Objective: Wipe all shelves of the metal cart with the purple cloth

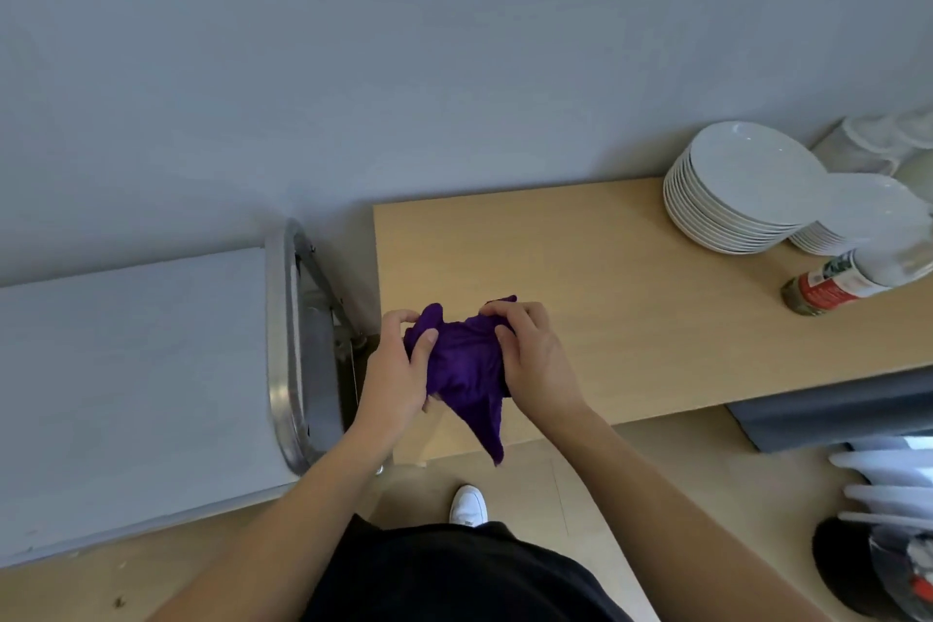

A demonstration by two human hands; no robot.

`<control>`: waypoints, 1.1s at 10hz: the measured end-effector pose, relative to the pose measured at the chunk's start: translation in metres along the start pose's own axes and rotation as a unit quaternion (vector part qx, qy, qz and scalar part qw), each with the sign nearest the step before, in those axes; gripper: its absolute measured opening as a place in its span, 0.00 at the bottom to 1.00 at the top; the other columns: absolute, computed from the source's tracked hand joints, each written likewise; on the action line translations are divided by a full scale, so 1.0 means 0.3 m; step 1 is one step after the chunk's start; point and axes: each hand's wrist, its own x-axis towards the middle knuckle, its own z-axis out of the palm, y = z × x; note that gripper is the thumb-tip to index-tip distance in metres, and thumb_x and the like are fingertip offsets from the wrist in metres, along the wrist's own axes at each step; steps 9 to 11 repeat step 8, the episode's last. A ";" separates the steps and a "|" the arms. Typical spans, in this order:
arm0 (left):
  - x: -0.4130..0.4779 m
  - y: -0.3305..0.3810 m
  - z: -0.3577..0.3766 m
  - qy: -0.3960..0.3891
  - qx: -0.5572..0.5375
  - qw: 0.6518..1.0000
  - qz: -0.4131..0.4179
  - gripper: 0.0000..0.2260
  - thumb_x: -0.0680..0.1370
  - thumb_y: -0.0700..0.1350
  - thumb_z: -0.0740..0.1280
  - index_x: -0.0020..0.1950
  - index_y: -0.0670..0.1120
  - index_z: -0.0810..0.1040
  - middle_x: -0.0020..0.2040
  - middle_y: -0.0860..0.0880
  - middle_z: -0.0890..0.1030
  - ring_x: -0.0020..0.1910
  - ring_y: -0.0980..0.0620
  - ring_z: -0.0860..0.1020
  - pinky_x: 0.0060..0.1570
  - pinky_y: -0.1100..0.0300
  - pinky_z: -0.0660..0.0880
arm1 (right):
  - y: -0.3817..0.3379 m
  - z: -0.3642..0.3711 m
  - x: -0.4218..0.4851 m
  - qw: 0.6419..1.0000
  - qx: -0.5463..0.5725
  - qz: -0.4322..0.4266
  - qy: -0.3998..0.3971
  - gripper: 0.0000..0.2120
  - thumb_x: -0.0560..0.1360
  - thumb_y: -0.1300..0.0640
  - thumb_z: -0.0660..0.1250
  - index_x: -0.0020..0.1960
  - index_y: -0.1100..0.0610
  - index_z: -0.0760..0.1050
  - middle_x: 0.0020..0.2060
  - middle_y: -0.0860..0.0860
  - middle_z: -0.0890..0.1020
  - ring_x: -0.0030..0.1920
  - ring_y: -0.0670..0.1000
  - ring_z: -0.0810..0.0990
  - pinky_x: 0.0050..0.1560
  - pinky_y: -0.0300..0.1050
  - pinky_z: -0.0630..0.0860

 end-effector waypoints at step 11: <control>-0.007 -0.062 -0.015 -0.112 0.343 0.928 0.087 0.22 0.77 0.60 0.62 0.70 0.59 0.67 0.67 0.60 0.70 0.62 0.59 0.70 0.65 0.59 0.68 | 0.117 -0.059 0.026 0.968 -0.142 -0.006 -0.208 0.22 0.72 0.42 0.68 0.65 0.43 0.73 0.69 0.46 0.68 0.69 0.48 0.66 0.71 0.45 0.63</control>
